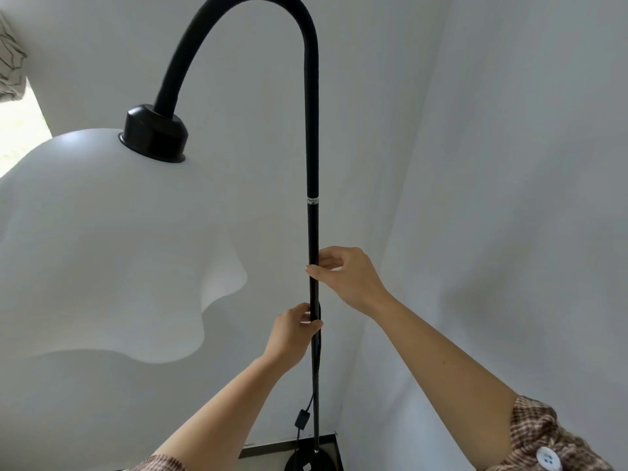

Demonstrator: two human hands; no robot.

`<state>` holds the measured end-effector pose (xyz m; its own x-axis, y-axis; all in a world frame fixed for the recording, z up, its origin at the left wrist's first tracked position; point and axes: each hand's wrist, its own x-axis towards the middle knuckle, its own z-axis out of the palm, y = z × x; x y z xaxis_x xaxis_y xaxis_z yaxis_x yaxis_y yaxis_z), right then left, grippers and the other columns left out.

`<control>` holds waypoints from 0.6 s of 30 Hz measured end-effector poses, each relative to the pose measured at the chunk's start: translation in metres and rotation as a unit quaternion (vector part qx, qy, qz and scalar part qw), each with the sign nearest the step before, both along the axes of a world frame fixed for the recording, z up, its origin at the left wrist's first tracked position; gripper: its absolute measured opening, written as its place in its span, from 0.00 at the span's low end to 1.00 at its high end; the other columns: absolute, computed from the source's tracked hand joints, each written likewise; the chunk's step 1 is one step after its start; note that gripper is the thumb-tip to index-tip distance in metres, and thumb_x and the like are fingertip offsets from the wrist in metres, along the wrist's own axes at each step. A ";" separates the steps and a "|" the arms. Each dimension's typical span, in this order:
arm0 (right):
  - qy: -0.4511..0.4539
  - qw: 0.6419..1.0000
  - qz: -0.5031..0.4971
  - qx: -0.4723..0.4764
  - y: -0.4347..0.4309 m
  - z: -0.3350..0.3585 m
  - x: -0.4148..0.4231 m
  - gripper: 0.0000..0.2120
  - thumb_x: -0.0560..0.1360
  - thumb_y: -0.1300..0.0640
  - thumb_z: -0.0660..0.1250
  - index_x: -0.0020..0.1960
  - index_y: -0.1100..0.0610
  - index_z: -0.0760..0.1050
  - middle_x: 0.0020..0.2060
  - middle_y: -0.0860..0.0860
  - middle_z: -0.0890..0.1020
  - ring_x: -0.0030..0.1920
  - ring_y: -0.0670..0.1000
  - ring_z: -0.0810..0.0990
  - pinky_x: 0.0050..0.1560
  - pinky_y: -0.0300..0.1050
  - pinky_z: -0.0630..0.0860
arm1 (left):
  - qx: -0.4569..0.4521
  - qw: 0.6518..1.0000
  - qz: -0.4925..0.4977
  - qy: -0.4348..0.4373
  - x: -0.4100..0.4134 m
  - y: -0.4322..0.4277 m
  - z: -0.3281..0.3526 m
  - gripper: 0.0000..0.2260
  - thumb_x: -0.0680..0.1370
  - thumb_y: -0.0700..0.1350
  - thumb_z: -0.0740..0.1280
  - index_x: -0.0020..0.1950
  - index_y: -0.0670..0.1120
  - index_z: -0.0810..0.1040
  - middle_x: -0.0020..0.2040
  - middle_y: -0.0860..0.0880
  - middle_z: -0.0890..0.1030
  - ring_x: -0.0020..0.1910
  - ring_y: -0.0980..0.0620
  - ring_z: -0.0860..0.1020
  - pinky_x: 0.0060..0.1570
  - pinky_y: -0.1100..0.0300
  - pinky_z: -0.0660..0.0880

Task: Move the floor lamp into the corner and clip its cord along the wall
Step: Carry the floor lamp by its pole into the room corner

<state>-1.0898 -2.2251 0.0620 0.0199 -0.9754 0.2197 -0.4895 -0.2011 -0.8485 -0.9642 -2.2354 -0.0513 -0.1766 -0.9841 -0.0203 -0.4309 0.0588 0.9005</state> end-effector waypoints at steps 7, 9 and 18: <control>-0.045 0.997 -0.042 0.038 0.008 -0.030 -0.018 0.11 0.71 0.59 0.72 0.53 0.55 0.83 0.47 0.48 0.86 0.48 0.43 0.83 0.51 0.33 0.75 | -0.011 0.999 0.029 0.037 0.010 0.012 -0.005 0.20 0.74 0.32 0.59 0.58 0.50 0.79 0.50 0.53 0.84 0.46 0.58 0.82 0.40 0.72 0.73; -0.033 0.994 -0.067 0.074 0.010 -0.050 -0.023 0.11 0.73 0.61 0.70 0.54 0.56 0.82 0.47 0.49 0.85 0.49 0.46 0.83 0.51 0.34 0.74 | -0.028 0.997 0.057 0.047 0.014 0.012 0.000 0.21 0.75 0.31 0.57 0.59 0.49 0.79 0.51 0.51 0.83 0.48 0.55 0.82 0.40 0.70 0.74; -0.004 0.975 -0.040 0.219 0.009 -0.140 -0.013 0.15 0.73 0.63 0.65 0.58 0.58 0.81 0.53 0.53 0.84 0.55 0.51 0.81 0.55 0.39 0.74 | -0.079 0.991 0.043 0.099 0.004 0.013 0.022 0.07 0.74 0.46 0.69 0.49 0.58 0.80 0.44 0.61 0.83 0.43 0.66 0.80 0.40 0.76 0.71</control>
